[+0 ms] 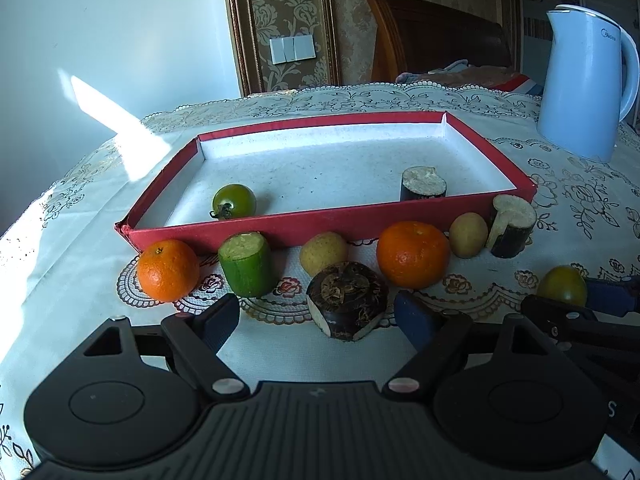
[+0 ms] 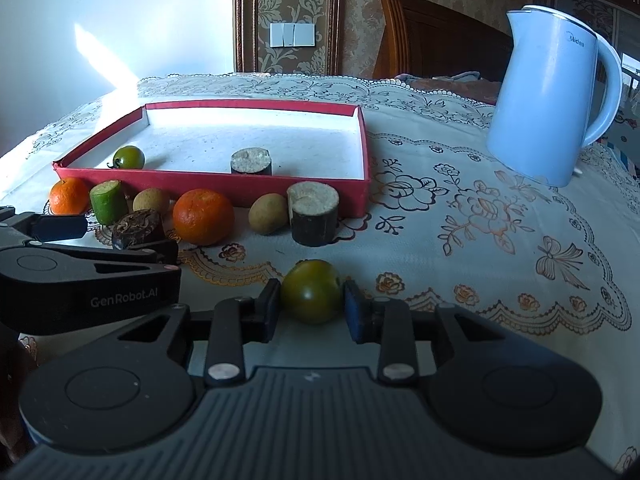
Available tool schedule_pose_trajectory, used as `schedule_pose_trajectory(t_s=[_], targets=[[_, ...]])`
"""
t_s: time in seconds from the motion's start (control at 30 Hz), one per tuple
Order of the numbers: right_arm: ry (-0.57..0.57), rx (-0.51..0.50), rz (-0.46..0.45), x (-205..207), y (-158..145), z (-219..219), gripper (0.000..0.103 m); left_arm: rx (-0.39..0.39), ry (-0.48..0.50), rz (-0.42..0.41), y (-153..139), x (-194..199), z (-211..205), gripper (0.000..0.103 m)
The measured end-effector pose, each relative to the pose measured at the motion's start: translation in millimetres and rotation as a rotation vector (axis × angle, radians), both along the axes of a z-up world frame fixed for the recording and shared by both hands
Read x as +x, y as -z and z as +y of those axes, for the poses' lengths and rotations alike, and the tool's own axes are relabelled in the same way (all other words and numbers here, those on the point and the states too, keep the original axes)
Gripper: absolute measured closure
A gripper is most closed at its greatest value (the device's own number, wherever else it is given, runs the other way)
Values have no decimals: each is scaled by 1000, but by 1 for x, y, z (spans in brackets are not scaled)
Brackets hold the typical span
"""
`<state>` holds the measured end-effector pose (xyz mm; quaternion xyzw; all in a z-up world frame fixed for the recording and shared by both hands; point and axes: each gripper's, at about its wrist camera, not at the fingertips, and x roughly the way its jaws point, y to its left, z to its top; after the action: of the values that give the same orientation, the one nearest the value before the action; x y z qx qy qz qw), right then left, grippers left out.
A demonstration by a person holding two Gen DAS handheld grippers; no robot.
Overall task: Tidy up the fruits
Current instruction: 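Grasp the dark round slice with the left tool while the right tool holds the lime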
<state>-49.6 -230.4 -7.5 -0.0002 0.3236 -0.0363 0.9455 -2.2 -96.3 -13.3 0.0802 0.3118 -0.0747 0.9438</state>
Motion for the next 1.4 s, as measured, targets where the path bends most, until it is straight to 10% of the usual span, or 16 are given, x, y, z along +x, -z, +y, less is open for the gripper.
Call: schedule_pose_trajectory(t_s=[1.4], targets=[[12,67,-19,-2,2,-8,71,-85,53,-59,-3,-24,10,43]])
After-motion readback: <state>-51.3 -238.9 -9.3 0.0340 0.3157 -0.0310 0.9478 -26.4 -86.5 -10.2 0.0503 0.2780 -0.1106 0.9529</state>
